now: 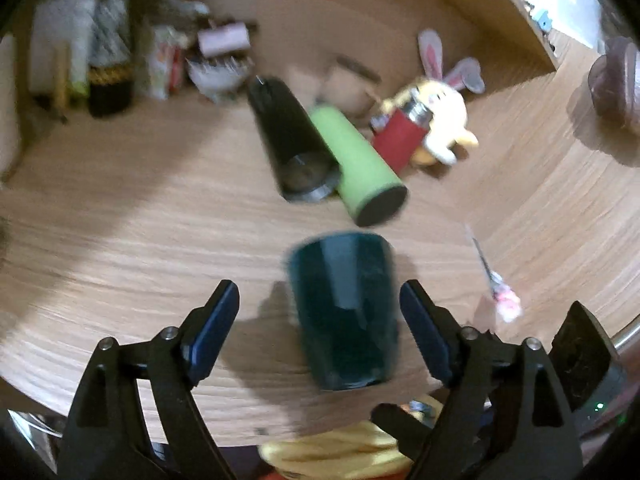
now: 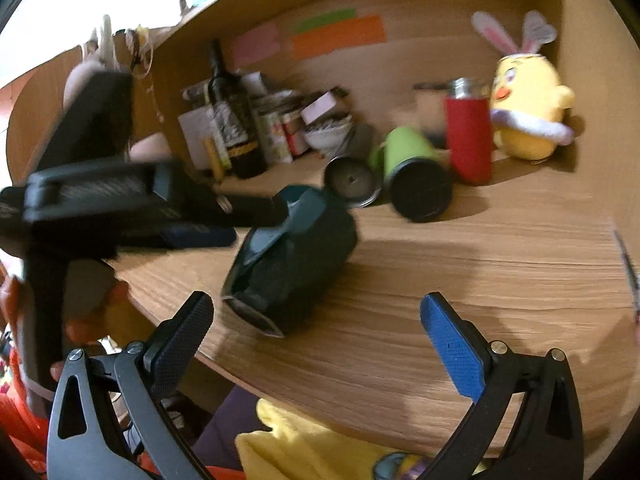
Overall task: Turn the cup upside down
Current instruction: 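Lift the teal cup with the right tool and rotate it upright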
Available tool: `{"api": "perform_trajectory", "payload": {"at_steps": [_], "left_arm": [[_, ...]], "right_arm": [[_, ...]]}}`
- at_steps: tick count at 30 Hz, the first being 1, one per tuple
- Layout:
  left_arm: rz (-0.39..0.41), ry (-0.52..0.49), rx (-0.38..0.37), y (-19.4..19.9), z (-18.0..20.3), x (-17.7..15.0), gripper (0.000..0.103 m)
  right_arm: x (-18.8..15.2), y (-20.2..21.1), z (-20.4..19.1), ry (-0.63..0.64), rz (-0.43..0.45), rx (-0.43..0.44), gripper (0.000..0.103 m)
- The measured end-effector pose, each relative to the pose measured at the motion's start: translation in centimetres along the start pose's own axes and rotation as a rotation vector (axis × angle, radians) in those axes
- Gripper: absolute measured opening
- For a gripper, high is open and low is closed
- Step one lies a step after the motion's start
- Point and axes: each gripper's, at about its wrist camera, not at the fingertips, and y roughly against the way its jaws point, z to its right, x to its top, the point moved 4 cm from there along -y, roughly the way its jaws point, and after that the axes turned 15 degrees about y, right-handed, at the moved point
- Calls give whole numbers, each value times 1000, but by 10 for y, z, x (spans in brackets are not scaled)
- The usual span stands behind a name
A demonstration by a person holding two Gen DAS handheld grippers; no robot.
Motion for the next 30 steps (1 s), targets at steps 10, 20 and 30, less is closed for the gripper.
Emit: {"api": "perform_trajectory", "payload": {"at_steps": [10, 20, 30], "left_arm": [[98, -135, 87, 5, -13, 2, 29], [140, -165, 105, -8, -5, 7, 19], [88, -176, 124, -29, -11, 21, 19]], "right_arm": [[-1, -37, -14, 47, -15, -54, 88], [-1, -28, -10, 80, 11, -65, 58], [1, -8, -18, 138, 34, -62, 58]]}}
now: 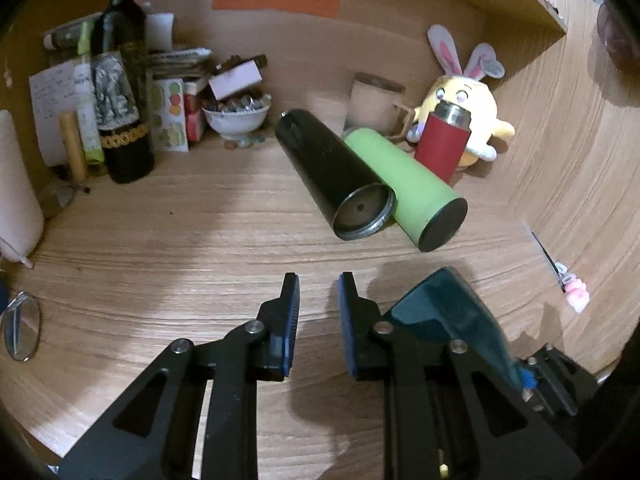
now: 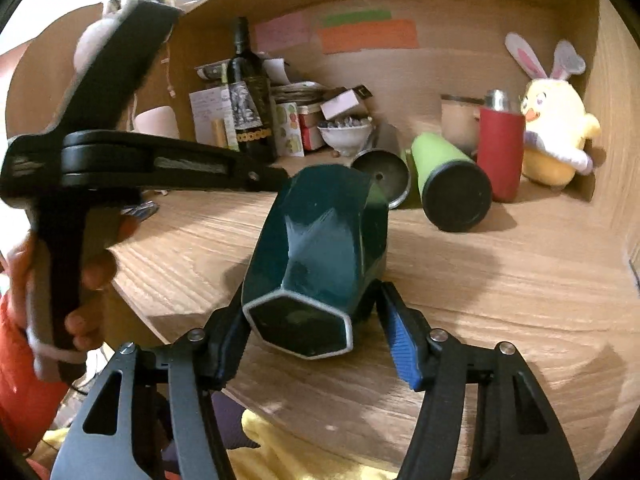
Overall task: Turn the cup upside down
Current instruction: 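Lower the upright teal cup onto the desk and open the right tool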
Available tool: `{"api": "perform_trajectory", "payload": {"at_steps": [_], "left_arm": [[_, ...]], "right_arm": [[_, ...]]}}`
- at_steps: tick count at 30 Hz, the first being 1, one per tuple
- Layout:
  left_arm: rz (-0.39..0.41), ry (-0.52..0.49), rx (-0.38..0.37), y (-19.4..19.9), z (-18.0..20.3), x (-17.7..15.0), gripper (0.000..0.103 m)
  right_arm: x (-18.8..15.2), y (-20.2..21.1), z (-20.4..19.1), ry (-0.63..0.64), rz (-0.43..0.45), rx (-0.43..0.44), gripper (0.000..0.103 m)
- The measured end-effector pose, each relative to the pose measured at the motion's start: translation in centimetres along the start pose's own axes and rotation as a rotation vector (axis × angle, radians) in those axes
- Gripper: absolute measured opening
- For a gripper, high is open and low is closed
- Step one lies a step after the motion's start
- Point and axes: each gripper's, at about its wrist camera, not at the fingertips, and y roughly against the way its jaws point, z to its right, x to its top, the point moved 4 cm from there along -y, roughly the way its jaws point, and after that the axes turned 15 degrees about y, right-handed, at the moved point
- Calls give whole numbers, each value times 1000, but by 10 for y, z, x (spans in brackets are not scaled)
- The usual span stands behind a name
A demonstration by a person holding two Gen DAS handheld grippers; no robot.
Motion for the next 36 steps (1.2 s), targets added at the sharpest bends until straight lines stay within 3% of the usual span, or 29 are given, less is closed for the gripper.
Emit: {"api": "perform_trajectory", "payload": {"at_steps": [18, 36], "left_arm": [[-72, 35, -20, -17, -16, 0, 15], [-55, 30, -7, -19, -17, -2, 12]], "right_arm": [[25, 3, 4, 28, 42, 12, 56], [36, -16, 9, 9, 28, 30, 47]]}}
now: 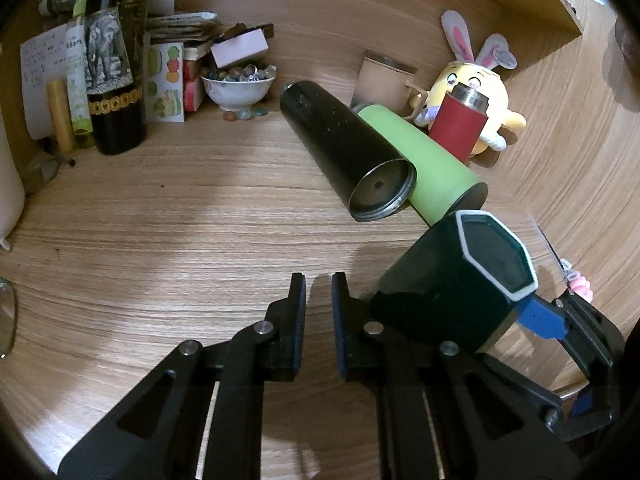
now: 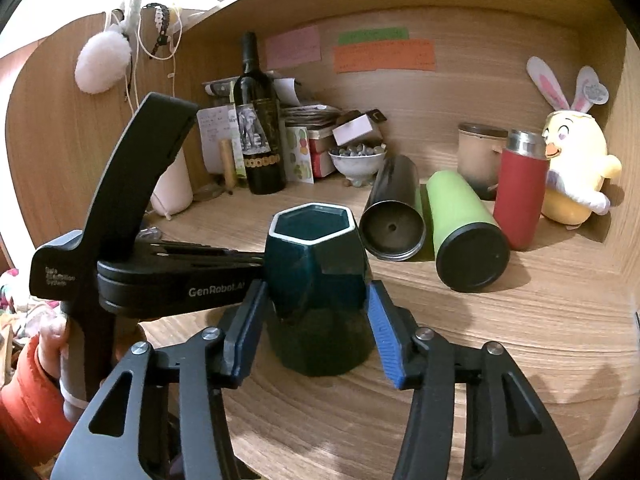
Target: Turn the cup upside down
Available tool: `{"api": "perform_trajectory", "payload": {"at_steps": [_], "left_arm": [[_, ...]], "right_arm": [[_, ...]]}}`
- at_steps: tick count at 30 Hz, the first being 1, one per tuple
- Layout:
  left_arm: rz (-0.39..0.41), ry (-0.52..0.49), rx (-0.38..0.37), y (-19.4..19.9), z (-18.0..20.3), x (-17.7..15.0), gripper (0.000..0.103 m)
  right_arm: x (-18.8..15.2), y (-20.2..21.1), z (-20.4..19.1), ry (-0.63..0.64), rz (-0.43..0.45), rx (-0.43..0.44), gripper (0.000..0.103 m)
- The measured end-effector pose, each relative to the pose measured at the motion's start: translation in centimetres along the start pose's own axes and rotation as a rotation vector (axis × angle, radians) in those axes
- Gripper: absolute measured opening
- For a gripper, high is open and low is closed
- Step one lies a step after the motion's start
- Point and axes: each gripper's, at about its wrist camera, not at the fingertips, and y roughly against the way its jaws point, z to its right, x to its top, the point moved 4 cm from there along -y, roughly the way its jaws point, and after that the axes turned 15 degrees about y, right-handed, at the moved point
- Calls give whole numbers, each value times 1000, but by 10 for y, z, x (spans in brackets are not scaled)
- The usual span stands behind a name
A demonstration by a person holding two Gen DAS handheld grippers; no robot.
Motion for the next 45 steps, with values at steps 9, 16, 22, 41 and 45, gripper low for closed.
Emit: {"api": "perform_trajectory", "payload": {"at_steps": [9, 16, 22, 41, 45], "left_arm": [[157, -41, 43, 60, 6, 8, 16], [334, -93, -7, 129, 38, 2, 69], [491, -161, -12, 180, 65, -14, 103], [503, -189, -66, 206, 90, -49, 103], [509, -191, -63, 208, 90, -49, 103]], "right_arm": [[11, 25, 8, -13, 14, -12, 53], [29, 81, 17, 19, 126, -150, 87], [39, 130, 24, 24, 212, -258, 103], [28, 172, 24, -63, 248, -259, 103], [28, 173, 23, -62, 249, -260, 103]]}}
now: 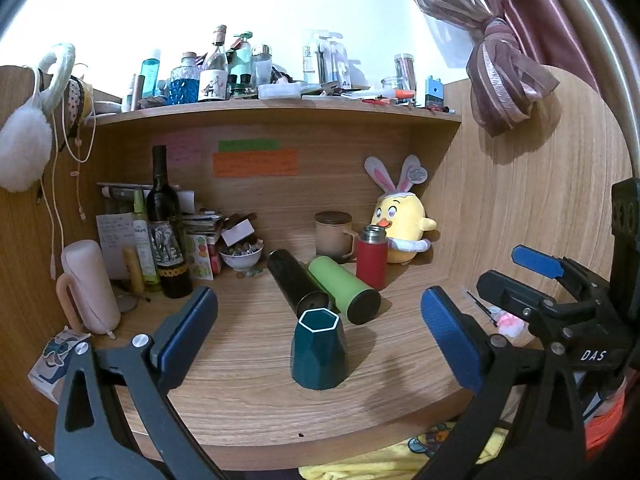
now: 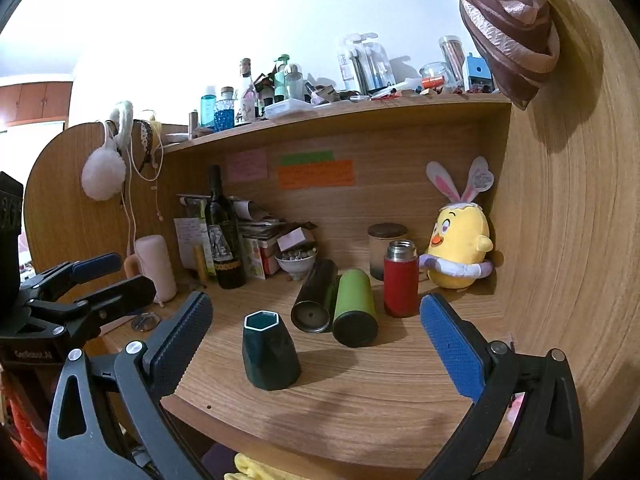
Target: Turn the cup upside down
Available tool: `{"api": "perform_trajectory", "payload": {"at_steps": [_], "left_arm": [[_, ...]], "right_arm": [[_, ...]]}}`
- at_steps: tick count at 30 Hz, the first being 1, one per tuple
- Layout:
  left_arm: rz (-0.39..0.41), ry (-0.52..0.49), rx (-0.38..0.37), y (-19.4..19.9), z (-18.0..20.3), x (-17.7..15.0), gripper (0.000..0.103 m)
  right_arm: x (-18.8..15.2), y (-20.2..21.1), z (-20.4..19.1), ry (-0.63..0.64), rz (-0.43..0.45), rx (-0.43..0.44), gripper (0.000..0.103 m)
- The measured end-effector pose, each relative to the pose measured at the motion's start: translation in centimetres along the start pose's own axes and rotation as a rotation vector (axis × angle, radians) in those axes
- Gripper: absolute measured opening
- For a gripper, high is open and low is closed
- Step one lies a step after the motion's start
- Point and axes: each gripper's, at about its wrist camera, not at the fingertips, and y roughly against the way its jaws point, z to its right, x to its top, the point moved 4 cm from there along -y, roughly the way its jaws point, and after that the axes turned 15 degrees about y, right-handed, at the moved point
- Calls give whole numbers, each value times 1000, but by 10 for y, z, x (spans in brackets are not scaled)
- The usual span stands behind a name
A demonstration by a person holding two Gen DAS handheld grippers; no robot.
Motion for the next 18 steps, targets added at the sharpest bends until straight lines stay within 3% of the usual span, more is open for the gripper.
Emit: {"api": "perform_trajectory", "payload": {"at_steps": [18], "left_arm": [[-8, 3, -7, 0, -2, 0, 103]], "right_arm": [[-1, 0, -5, 6, -2, 0, 103]]}}
